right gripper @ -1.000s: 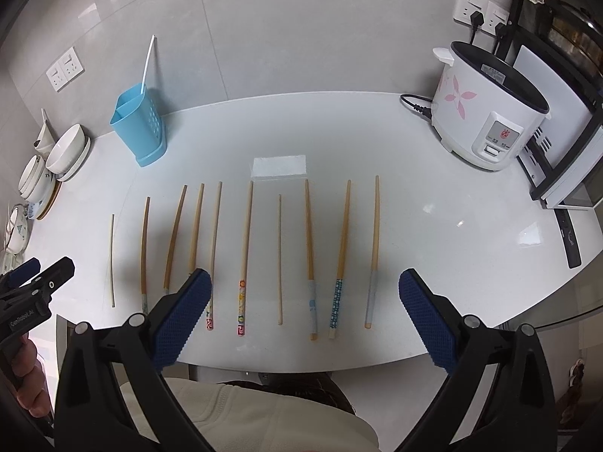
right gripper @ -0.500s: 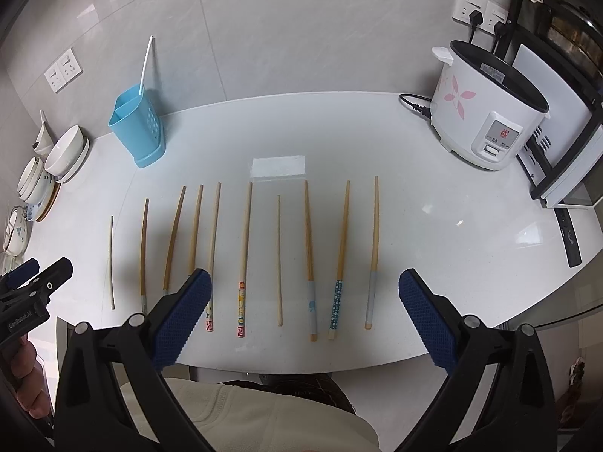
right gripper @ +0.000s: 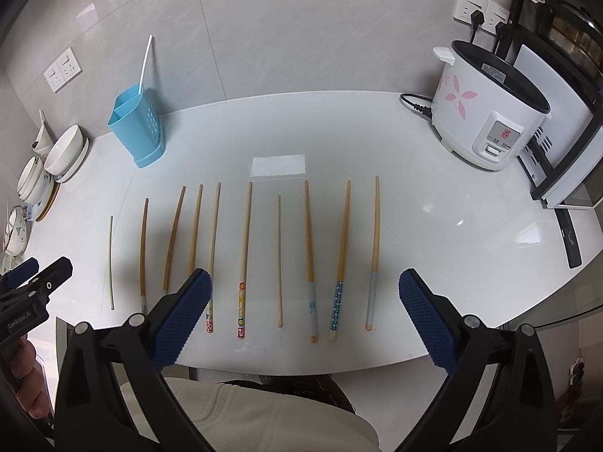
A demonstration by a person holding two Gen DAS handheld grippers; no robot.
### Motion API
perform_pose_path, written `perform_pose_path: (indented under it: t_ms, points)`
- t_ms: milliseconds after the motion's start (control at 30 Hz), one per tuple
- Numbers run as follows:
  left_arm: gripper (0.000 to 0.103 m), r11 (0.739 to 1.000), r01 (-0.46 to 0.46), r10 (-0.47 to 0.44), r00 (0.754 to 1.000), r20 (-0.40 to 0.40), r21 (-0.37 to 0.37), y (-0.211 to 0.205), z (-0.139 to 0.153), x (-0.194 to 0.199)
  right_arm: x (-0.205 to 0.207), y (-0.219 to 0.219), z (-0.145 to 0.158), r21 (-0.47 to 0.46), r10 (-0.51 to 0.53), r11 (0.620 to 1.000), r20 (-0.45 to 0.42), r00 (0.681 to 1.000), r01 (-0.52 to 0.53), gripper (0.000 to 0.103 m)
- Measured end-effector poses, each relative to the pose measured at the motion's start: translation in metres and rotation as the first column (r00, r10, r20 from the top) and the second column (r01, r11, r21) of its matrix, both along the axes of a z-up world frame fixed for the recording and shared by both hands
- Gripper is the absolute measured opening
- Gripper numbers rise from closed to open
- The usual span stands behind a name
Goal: Organize utensils
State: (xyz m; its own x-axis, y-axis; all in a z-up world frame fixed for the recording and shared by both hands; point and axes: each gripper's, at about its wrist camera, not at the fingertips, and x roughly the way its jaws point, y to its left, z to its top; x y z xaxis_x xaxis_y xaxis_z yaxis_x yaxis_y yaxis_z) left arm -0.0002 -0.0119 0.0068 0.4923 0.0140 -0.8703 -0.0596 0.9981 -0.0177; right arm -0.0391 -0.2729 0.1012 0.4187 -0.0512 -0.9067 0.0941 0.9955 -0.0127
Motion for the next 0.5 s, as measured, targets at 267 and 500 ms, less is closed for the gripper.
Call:
perform_pose_path:
  t_ms: [267,500]
  points:
    - [0.097,1.0,0.001,-0.001,1.0,-0.001,0.0,-0.0005,-0.0002,0.0002,0.0006,0.0005,-0.0001,-0.001,0.001,1.0,0.001,1.0,-0.001,0.096]
    - [0.097,1.0,0.0,0.0,1.0,-0.002,0.0,-0.0006,-0.0003,0.0011,0.0013,0.0016,-0.0007,-0.001,0.001,1.0,0.0,1.0,-0.001,0.096]
